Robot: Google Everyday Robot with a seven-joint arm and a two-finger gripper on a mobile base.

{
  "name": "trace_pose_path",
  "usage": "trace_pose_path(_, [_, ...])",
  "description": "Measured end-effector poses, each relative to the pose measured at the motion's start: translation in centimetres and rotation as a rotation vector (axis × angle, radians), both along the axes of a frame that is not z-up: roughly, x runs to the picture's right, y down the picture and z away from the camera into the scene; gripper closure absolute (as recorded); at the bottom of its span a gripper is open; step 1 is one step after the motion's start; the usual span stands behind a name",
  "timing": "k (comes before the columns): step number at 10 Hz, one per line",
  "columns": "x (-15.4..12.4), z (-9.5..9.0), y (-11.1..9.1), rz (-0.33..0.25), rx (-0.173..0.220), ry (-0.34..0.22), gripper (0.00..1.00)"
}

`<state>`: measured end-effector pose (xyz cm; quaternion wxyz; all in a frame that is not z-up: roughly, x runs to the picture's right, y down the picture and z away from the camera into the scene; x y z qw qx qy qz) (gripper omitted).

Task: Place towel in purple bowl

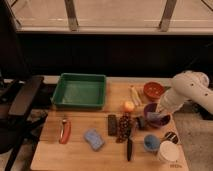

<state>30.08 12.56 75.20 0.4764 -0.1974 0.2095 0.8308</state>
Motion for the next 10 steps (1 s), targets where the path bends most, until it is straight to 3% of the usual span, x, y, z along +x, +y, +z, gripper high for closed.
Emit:
trace_pose_path(5, [0.0, 0.6, -0.7, -0.002, 0.008, 0.003, 0.7])
trace_pose_path(8, [-0.1, 1.3, -0.2, -0.009, -0.01, 0.004, 0.89])
trace_pose_path(9, [-0.1, 1.5, 0.0, -0.01, -0.017, 0.004, 0.88])
trace_pose_path(10, [-0.1, 1.5, -0.1, -0.012, -0.016, 0.003, 0.8])
